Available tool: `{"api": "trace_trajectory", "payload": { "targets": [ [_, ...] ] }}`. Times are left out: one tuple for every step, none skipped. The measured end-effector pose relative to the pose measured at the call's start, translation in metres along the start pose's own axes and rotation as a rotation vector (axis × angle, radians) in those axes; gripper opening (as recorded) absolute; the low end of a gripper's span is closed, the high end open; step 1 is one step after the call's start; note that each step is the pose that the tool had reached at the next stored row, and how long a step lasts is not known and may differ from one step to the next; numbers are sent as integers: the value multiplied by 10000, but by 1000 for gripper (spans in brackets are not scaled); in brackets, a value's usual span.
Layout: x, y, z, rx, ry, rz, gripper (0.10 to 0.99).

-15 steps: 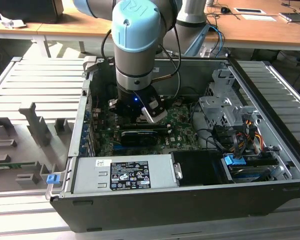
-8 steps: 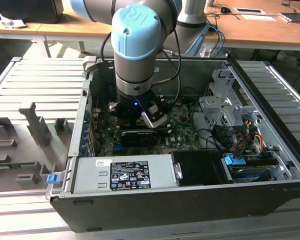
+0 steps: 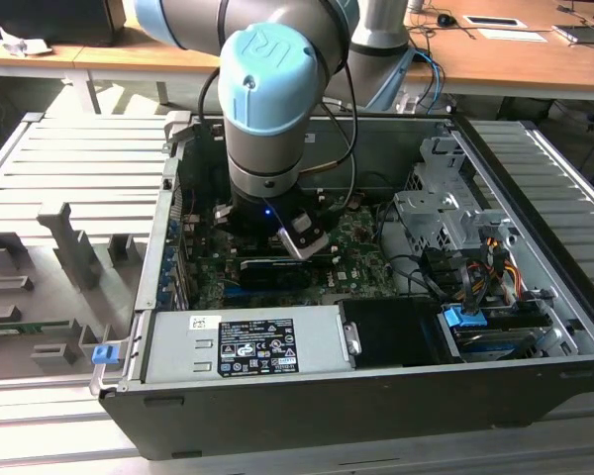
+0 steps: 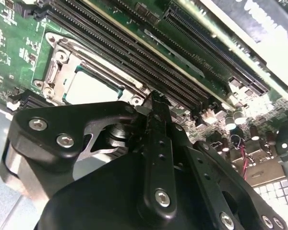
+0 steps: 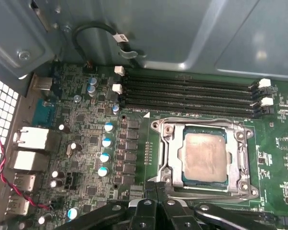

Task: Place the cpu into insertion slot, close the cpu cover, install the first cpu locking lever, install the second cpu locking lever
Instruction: 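Install the second cpu locking lever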

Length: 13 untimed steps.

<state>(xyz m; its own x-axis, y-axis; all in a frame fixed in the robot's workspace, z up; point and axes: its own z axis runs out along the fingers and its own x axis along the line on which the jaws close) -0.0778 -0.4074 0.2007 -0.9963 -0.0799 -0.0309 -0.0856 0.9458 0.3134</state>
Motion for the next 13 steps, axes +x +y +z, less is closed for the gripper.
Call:
{"api": "trace_trajectory", "payload": {
  "targets": [
    [1,-3,6,-37,-4,1,106],
    [2,-7,19,-81,-8,1,106],
    [4,-10,28,-107,-9,2,106],
    [5,-14,39,-146,-12,0,106],
    [7,-16,47,-176,-15,-1,106],
    [14,-20,60,-218,-20,1,106],
    [18,-23,69,-247,-23,0,106],
    [25,-26,78,-282,-25,1,106],
    [29,-28,81,-311,-24,1,106],
    [30,-27,82,-322,-26,0,106],
    [31,-25,79,-326,-28,-1,106],
    [31,-22,69,-328,-29,0,106],
    [30,-16,53,-331,-30,0,106]
  ]
}}
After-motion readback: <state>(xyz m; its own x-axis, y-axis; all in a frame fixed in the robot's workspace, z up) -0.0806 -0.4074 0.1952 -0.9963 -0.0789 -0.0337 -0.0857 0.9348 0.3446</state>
